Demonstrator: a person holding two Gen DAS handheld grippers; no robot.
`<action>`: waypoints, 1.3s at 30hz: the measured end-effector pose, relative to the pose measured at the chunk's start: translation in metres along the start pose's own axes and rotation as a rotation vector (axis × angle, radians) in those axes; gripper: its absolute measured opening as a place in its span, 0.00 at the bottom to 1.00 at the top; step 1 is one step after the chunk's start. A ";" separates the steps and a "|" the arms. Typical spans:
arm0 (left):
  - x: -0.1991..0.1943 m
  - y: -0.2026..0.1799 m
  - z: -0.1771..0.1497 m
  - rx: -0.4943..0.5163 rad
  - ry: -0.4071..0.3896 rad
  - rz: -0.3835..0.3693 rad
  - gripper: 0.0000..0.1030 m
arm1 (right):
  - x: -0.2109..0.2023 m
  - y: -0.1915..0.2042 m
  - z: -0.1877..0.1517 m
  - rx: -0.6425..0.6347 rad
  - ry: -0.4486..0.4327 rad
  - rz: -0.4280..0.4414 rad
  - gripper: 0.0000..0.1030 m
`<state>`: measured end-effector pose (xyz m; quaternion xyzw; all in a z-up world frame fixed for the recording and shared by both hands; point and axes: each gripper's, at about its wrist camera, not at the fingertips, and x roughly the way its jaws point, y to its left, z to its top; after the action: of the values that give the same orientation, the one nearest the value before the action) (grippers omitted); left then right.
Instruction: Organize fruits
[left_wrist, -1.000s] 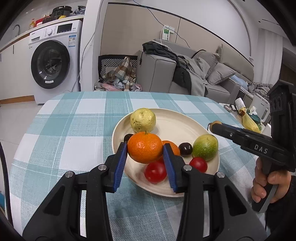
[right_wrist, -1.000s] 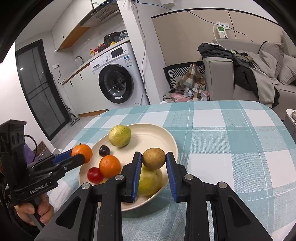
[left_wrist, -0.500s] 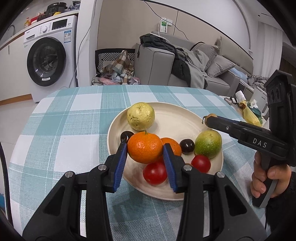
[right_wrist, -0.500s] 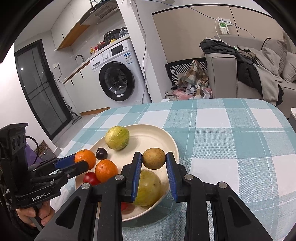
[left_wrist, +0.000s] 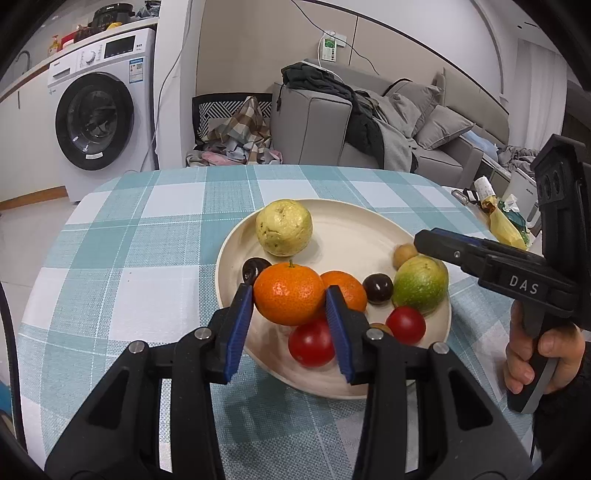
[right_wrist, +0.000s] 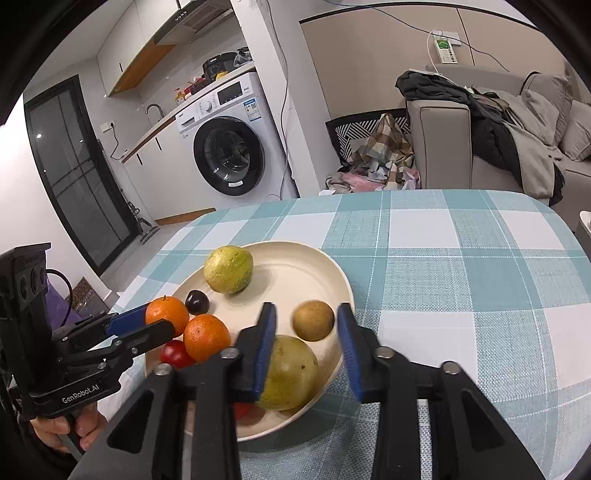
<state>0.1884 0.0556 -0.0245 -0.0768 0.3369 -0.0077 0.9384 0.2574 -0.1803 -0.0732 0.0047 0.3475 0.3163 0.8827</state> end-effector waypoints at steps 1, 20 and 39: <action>0.000 0.000 0.000 -0.001 0.000 0.004 0.36 | -0.002 0.000 0.000 0.000 -0.010 -0.003 0.41; -0.033 0.007 -0.013 -0.043 -0.093 0.072 1.00 | -0.028 0.009 -0.006 -0.040 -0.121 -0.049 1.00; -0.086 -0.016 -0.042 -0.022 -0.153 0.077 1.00 | -0.076 0.037 -0.044 -0.138 -0.187 -0.007 1.00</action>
<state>0.0963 0.0399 0.0002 -0.0745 0.2670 0.0382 0.9601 0.1673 -0.2029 -0.0513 -0.0279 0.2413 0.3343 0.9106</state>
